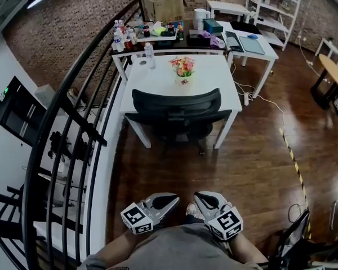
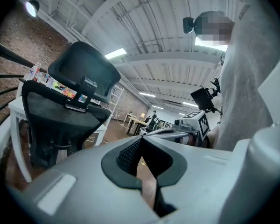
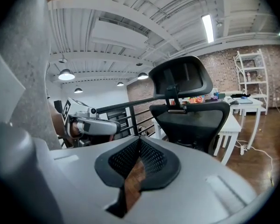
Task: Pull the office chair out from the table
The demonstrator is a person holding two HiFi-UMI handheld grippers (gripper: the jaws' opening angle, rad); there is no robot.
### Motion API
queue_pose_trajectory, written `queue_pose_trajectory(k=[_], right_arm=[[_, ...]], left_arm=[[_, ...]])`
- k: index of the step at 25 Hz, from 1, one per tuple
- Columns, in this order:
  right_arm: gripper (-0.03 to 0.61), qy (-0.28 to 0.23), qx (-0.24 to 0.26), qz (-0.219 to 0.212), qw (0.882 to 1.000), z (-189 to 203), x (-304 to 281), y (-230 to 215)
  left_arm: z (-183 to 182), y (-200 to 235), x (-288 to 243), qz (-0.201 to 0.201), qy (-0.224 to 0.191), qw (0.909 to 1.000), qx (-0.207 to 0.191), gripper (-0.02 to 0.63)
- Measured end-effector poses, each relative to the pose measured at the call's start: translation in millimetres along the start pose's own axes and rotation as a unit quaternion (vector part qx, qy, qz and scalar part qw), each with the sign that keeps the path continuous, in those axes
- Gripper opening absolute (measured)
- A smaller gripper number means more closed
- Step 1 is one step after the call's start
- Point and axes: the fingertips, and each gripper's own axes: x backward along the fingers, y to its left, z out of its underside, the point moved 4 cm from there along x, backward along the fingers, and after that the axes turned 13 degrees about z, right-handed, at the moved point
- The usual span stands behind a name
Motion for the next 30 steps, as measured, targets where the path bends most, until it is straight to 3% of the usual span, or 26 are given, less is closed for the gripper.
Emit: queue_pose_trajectory(k=[7,14,22,30], right_arm=[[0.006,-0.021,0.017,-0.008,1.0,-34,-35,-63],[0.006,-0.042,0.019,-0.005,0.999,-78,-76,-97],[0.008,-0.053,0.016,0.047,0.997,-109,-121,-144],[0.008,-0.081,0.017,0.124,0.989,-148,-127,-205]], left_arm=[[-27,48,-25,-0.036,-0.013,0.9991,-0.019,0.003],[-70,99,-20,-0.06,-0.024,0.9965,-0.054,0.003],[-121,184,3,-0.08,-0.034,0.9931,-0.079,0.003],[-172,242,49,-0.149,-0.051,0.9791,-0.129,0.003]])
